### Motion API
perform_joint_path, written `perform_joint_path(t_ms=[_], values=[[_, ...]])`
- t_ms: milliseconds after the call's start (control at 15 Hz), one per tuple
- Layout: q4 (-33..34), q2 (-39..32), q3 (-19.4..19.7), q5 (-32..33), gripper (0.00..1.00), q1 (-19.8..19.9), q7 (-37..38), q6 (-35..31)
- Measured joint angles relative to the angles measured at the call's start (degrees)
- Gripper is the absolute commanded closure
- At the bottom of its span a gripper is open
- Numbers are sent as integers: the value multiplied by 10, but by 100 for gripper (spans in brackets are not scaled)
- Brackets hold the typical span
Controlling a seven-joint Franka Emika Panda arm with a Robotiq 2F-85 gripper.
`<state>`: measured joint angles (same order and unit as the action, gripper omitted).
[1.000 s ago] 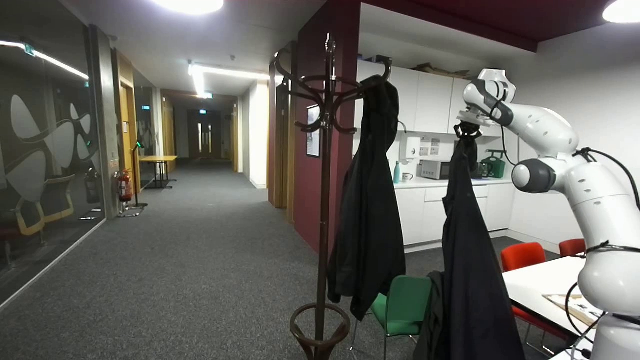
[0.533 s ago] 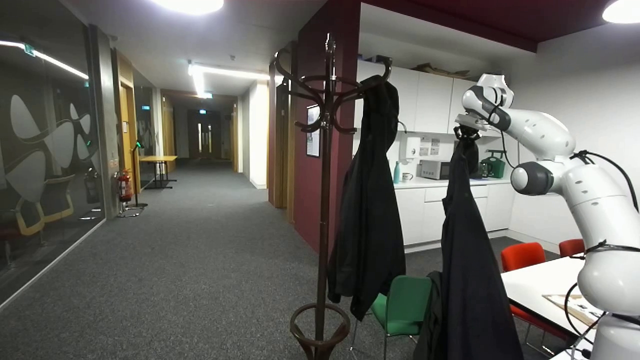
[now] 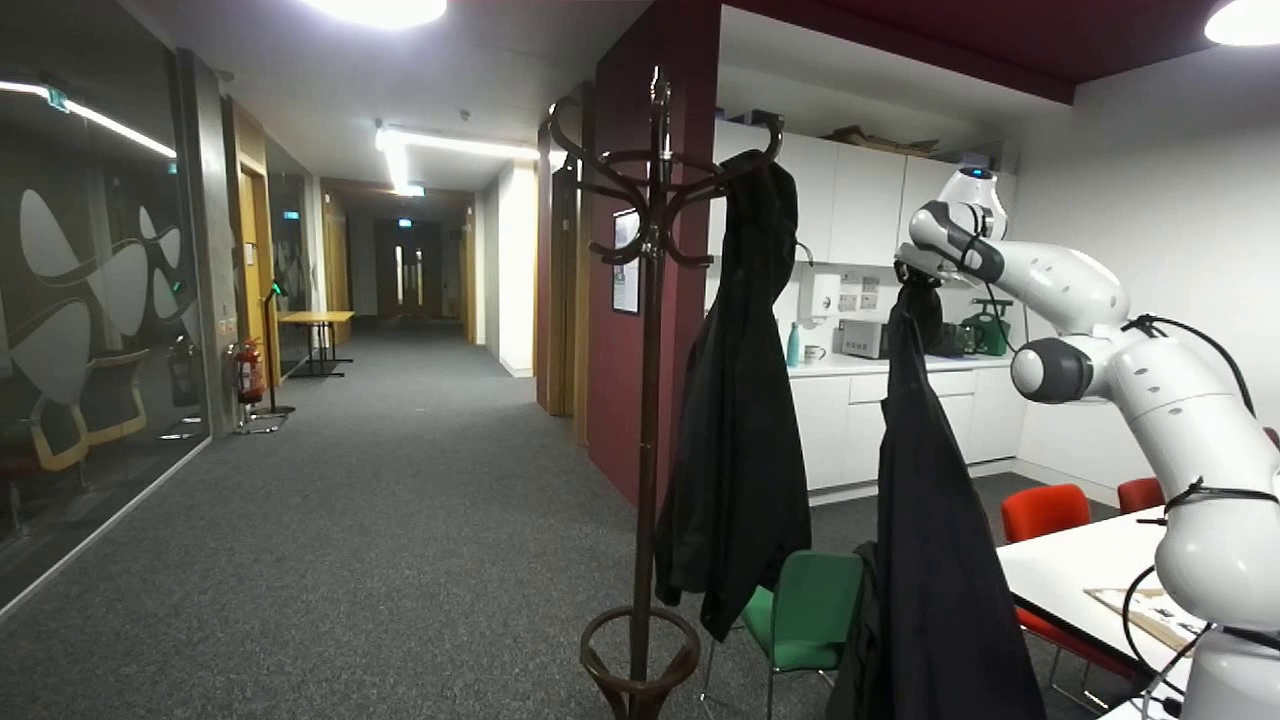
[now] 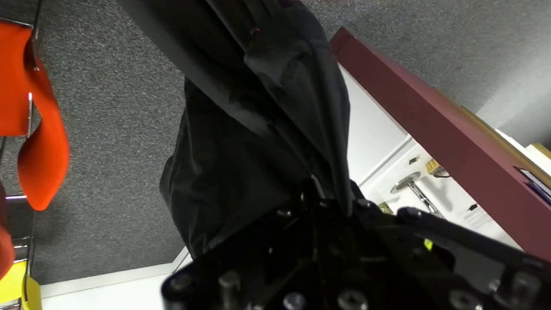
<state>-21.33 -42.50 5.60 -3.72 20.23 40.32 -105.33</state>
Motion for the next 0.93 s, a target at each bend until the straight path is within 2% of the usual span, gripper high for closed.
perform_joint_path(t_ms=[333, 933], values=[[0, -29, 2, 9, 99, -14, 0, -16], [-1, -64, 7, 15, 99, -22, -1, 20]])
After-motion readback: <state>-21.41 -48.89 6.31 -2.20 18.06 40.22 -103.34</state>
